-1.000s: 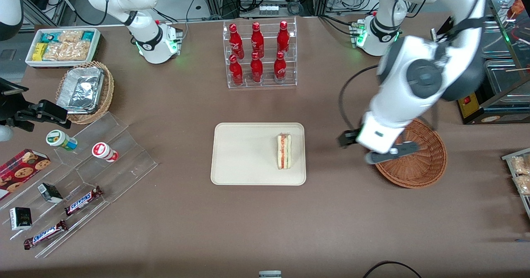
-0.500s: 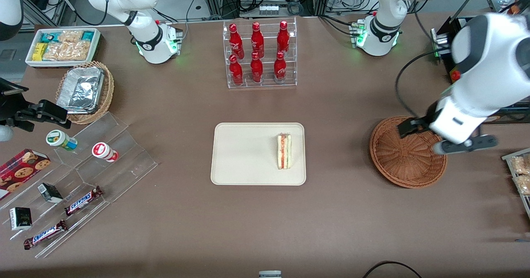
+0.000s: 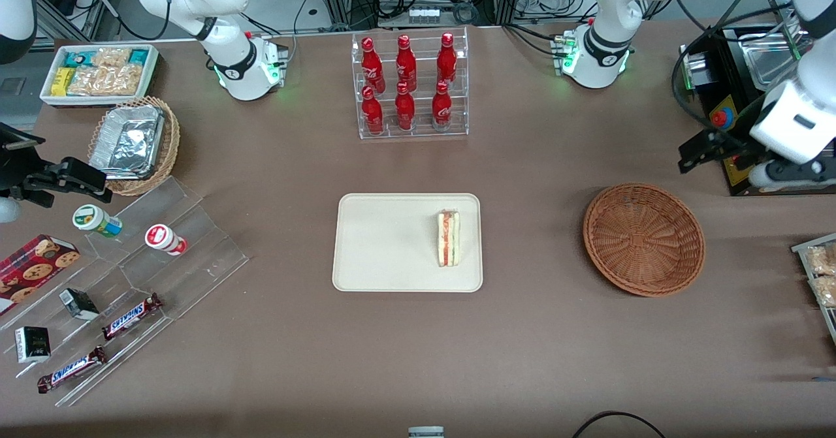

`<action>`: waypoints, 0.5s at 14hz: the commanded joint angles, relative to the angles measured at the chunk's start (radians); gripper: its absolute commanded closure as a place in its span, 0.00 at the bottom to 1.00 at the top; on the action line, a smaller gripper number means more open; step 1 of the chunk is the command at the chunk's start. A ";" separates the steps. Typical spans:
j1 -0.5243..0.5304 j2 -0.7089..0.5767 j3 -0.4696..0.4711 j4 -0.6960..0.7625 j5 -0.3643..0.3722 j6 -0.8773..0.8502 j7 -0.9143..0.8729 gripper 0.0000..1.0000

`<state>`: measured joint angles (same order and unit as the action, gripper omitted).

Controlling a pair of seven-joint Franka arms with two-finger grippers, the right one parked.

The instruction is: Place sandwich from basket to tray

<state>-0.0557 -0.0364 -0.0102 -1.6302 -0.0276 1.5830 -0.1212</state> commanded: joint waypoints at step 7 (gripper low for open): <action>0.020 -0.014 -0.011 0.029 0.071 -0.063 0.051 0.00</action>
